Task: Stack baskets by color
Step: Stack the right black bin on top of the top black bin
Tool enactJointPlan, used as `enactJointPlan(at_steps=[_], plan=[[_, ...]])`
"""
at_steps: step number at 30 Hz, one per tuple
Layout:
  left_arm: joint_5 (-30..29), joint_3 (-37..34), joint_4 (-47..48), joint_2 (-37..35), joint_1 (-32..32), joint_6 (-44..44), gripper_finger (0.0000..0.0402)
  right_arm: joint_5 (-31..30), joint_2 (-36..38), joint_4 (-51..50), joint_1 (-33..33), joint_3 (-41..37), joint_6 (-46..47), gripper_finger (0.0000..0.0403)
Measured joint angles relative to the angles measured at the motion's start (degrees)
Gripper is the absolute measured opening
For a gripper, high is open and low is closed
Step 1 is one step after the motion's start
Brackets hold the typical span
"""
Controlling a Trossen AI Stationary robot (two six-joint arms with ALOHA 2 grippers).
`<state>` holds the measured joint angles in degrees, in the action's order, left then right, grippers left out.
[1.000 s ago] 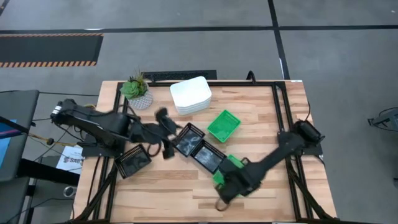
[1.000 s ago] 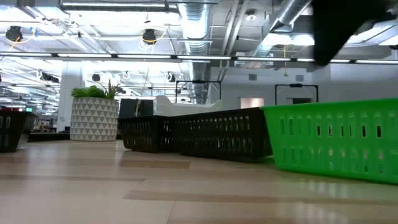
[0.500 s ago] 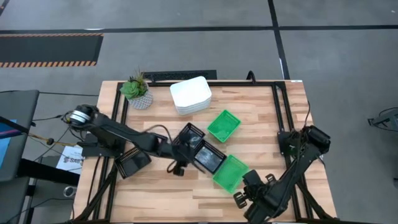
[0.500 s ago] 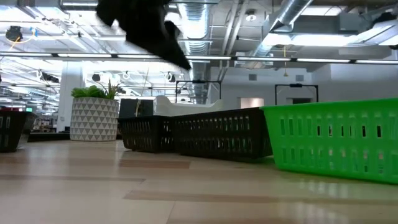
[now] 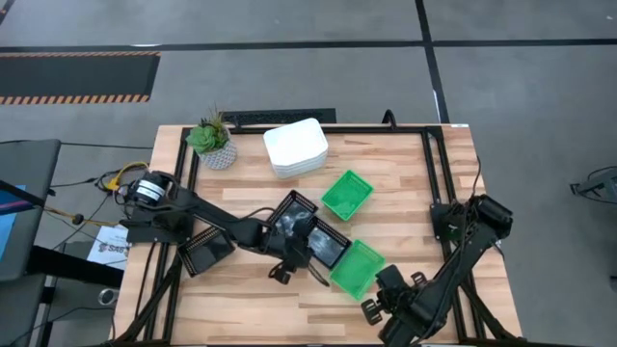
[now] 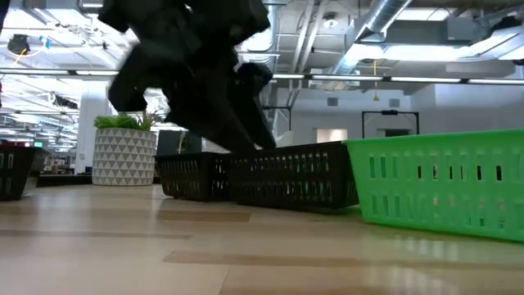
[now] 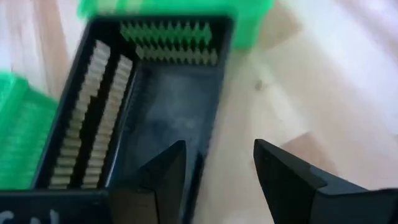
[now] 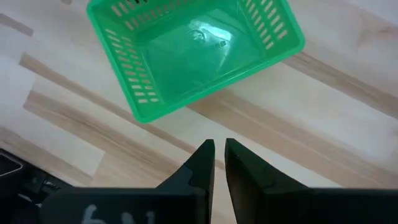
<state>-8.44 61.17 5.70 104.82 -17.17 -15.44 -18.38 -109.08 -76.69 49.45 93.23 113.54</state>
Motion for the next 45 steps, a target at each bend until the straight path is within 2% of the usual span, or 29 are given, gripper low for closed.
enactJointPlan(at_steps=[5,7,10,14,15,20,24,27,30,33,35,38,41,45], plan=[[0.3,-0.1,1.8,1.6,0.8,0.8,0.0176,-0.1,0.0,0.7,0.1,0.0,0.0,0.0063],[0.4,-0.1,0.8,1.5,0.8,1.1,0.0161,-0.2,0.0,0.6,0.1,0.0,-0.1,0.0063],[0.6,-0.1,0.8,1.1,0.6,1.2,0.0113,-0.2,0.0,0.7,0.0,0.0,-0.9,0.0063],[0.5,0.0,0.6,1.0,0.5,3.1,0.0023,-1.4,0.0,0.9,0.0,0.0,-1.0,0.0063],[0.5,0.0,0.6,1.0,0.5,4.2,0.0012,-1.5,0.0,1.1,0.0,0.0,-1.0,0.0063],[1.7,0.6,1.8,0.8,0.3,9.5,0.0004,-1.5,0.0,1.2,0.0,0.0,-1.0,0.0063],[2.4,4.8,5.1,-1.2,-1.0,14.0,0.0002,-1.6,0.0,1.1,0.0,0.0,-1.0,0.0063],[-4.5,9.7,13.6,-3.8,-2.3,21.2,0.0002,-2.5,0.0,1.2,0.0,0.0,-1.2,0.0063],[-19.2,15.1,27.6,-7.8,-3.8,33.3,0.0001,-3.0,0.0,1.3,0.0,0.0,-1.7,0.0063],[-32.3,18.3,42.4,-12.1,-5.0,50.8,0.0001,-3.3,0.0,1.3,0.0,0.0,-3.0,0.0063],[-35.6,18.3,48.4,-15.1,-5.7,61.6,0.0001,-4.0,0.0,1.2,0.0,0.0,-3.3,0.0063],[-38.9,16.7,52.1,-18.7,-7.0,70.5,0.0001,-5.0,0.0,1.3,0.0,0.0,-5.4,0.0063],[-41.5,14.7,52.3,-20.8,-7.6,76.8,0.0001,-5.7,0.0,1.3,0.0,0.0,-7.2,0.0063],[-41.5,13.0,52.1,-21.0,-7.5,81.3,0.0000,-5.8,0.0,1.1,0.0,0.0,-7.6,0.0063]])
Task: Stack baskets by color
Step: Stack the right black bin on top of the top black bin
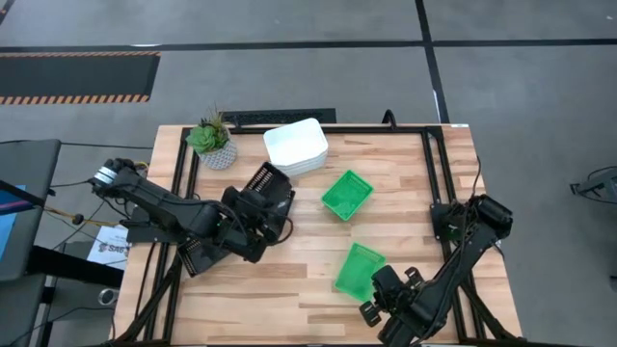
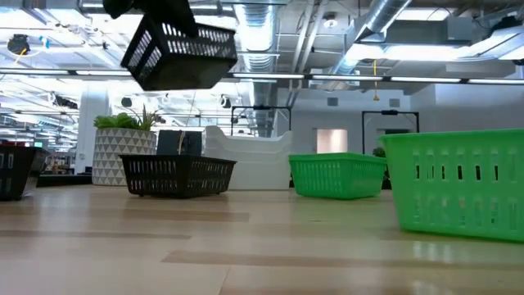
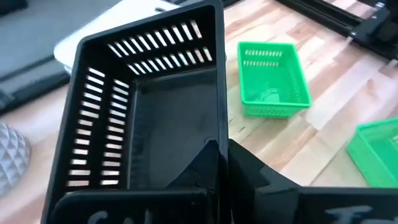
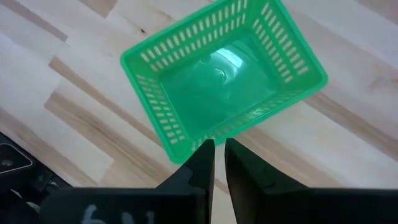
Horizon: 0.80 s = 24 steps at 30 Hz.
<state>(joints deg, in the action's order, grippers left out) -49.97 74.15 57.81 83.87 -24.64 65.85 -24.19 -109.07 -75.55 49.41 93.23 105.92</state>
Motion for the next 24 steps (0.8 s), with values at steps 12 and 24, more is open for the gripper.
enactJointPlan(at_steps=[12,24], plan=[[5.5,-1.9,-5.7,1.6,1.5,1.8,0.0000,-1.9,0.0,-0.5,0.0,0.0,-1.5,0.0063],[10.4,-1.9,-4.4,9.3,7.2,3.7,0.0000,-2.9,0.0,-0.6,0.0,0.0,-1.6,0.0063]])
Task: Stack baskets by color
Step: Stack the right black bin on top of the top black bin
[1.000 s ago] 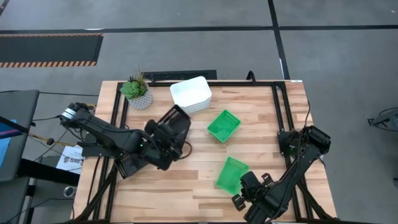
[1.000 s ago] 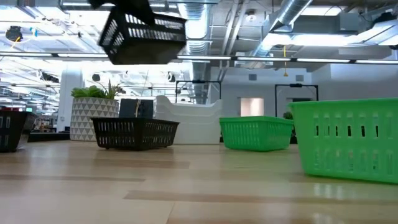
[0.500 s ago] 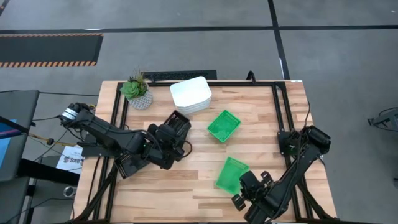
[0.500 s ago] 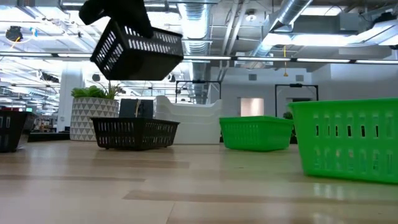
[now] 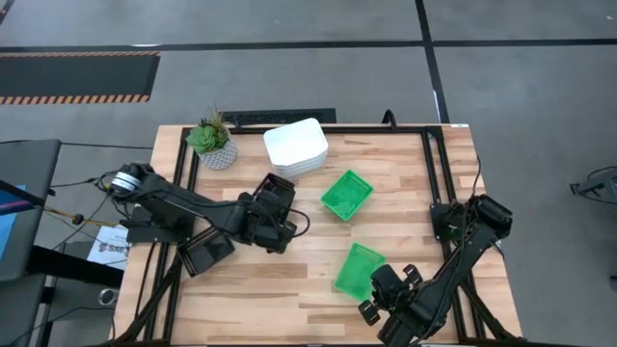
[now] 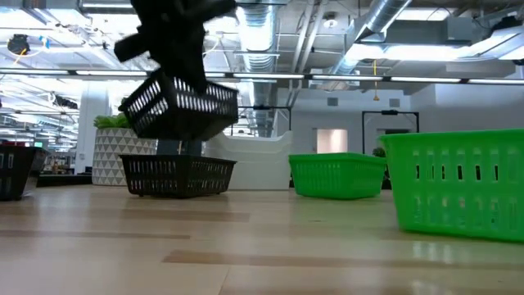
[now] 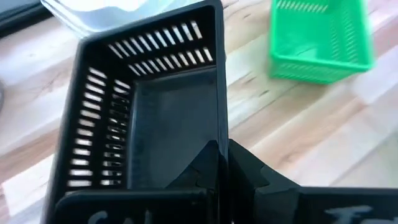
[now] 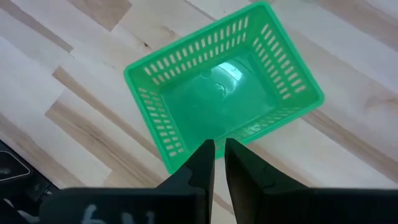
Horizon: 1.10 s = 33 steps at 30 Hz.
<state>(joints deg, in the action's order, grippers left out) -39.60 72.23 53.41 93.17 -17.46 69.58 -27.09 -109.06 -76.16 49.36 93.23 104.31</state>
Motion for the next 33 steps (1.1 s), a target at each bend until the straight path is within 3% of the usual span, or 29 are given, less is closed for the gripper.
enactJointPlan(at_steps=[8,16,33], plan=[[0.4,0.0,1.7,4.6,3.3,2.1,0.0000,0.0,0.0,0.2,0.0,0.0,0.2,0.0063],[0.4,0.0,1.7,4.3,3.2,8.9,0.0000,0.0,0.0,0.3,0.0,0.0,0.2,0.0063],[3.7,0.0,2.3,4.4,2.7,6.9,0.0000,-0.5,0.0,0.3,0.1,0.0,-2.3,0.0063]])
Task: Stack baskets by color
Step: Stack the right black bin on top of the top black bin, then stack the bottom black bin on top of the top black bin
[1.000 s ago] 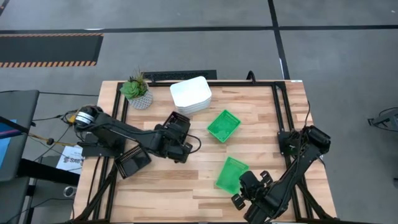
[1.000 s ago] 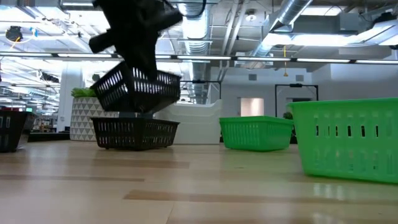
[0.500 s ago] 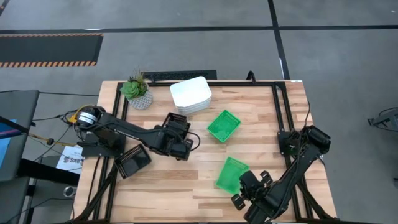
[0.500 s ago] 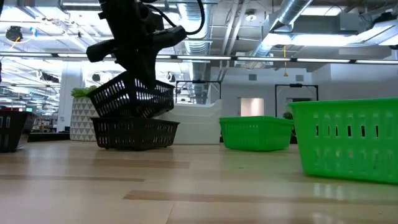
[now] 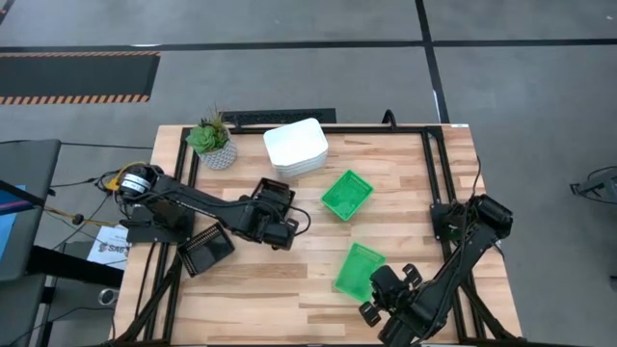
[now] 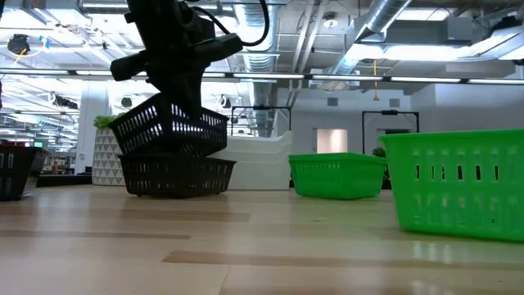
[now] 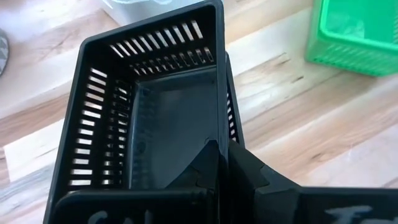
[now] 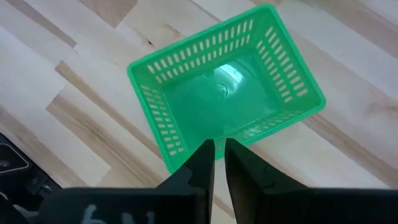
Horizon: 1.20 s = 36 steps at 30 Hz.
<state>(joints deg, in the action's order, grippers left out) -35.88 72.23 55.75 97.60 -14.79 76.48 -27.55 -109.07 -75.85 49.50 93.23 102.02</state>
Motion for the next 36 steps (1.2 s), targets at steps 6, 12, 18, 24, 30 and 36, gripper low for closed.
enactJointPlan(at_steps=[6,12,18,24,30,36], plan=[[1.4,0.0,0.0,0.0,0.0,-1.9,0.0002,-1.3,0.0,0.0,0.0,0.0,-0.4,0.0063],[1.0,0.0,0.1,0.0,0.0,-1.9,0.0045,-1.4,0.0,0.0,0.0,0.0,-0.7,0.0063],[-0.3,0.0,0.1,0.0,0.1,-2.0,0.0109,-1.4,0.0,0.0,0.0,0.0,-0.7,0.0063],[-1.3,0.6,4.7,-1.2,0.1,-6.0,0.0138,-1.4,0.0,0.0,0.0,0.0,-0.6,0.0063],[-2.2,3.8,12.6,-1.3,-1.5,-3.5,0.0136,-1.4,0.0,0.0,0.0,0.0,-0.6,0.0063],[-5.0,6.3,12.4,-1.3,-3.6,-4.8,0.0128,-1.4,0.0,0.0,-0.1,0.0,-0.5,0.0063]])
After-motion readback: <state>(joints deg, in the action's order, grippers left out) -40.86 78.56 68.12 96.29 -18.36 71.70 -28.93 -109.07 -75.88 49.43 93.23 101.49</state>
